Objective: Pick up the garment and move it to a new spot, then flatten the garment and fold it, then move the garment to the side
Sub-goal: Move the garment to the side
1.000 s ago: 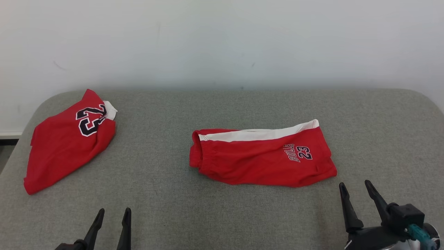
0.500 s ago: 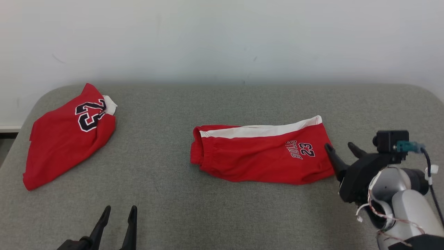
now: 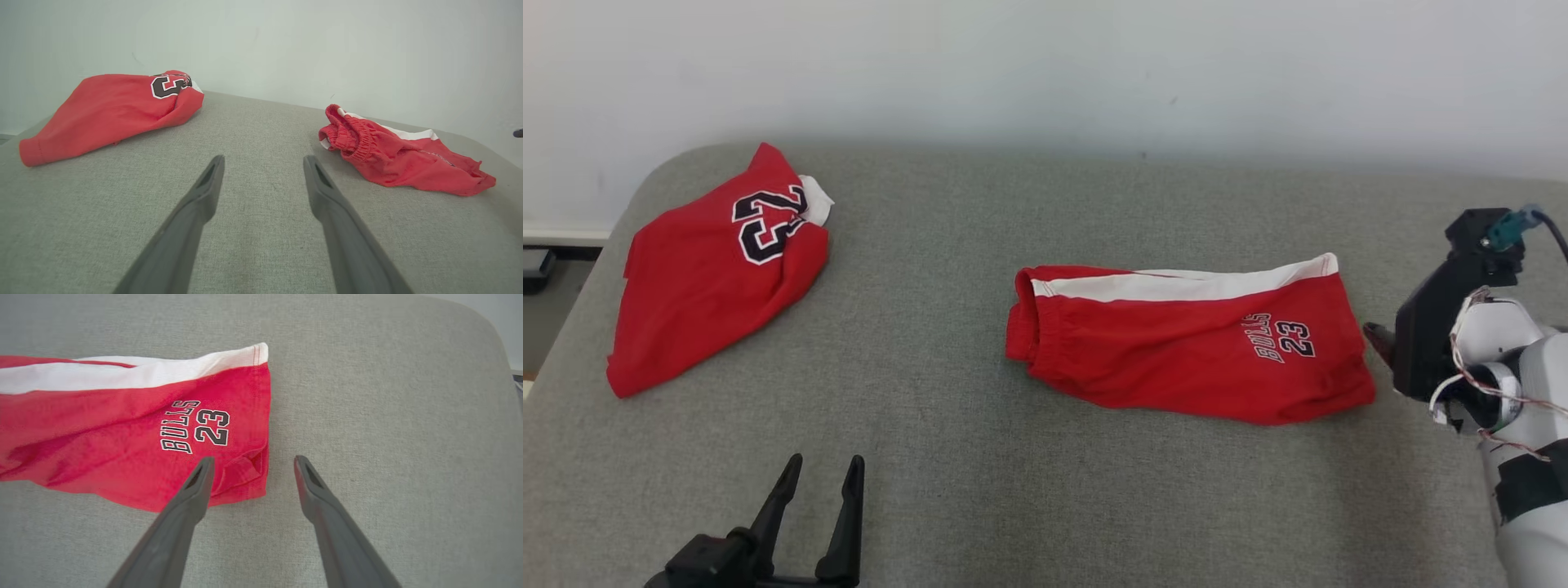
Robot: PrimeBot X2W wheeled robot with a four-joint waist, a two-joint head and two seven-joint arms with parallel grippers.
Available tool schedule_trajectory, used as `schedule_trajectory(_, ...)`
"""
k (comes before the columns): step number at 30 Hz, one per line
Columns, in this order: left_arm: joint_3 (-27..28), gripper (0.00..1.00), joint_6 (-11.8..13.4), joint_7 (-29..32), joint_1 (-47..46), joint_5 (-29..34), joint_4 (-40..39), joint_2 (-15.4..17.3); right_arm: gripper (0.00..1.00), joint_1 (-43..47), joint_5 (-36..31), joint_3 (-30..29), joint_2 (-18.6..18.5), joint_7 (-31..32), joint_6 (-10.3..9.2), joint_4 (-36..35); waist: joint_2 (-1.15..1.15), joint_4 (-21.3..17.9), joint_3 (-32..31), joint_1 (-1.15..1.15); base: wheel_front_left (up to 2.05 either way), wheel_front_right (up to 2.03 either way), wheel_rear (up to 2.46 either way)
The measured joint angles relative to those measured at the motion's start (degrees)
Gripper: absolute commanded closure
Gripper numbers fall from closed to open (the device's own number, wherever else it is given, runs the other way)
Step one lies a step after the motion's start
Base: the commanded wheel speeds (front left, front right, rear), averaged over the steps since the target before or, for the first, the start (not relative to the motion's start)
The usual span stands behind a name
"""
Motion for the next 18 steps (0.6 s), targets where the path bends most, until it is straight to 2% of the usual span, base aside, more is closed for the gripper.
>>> schedule_trajectory(4,-0.4,0.0,-0.2,0.0,-0.6,0.0,0.2,-0.2,0.0,-2.1,-1.7,-3.7,-0.3,3.1,0.0,2.4,0.0,1.1,1.2,0.0,0.0,0.0,0.0)
schedule_trajectory(5,-0.6,0.0,-0.5,-0.2,-1.1,0.0,0.2,-0.3,0.0,-3.7,-2.9,-6.8,0.1,4.3,0.0,3.9,0.0,1.8,2.0,0.0,0.0,0.0,0.0)
schedule_trajectory(6,-0.6,0.0,-0.5,-0.2,-1.1,0.0,0.2,-0.3,0.0,-3.7,-2.9,-6.8,0.1,4.3,0.0,3.9,0.0,1.8,2.0,0.0,0.0,0.0,0.0)
schedule_trajectory(9,-0.9,0.0,-0.6,-0.2,-1.6,0.0,0.3,-0.3,0.0,-5.5,-5.1,-11.9,1.1,6.1,0.0,6.1,0.0,2.8,3.3,0.0,0.0,0.0,0.0)
schedule_trajectory(18,-1.5,0.0,-1.1,-0.2,-3.0,0.1,0.0,-0.7,0.0,-9.0,-15.6,-23.2,1.9,9.1,0.0,7.5,0.0,6.5,7.0,0.0,0.0,0.0,0.0)
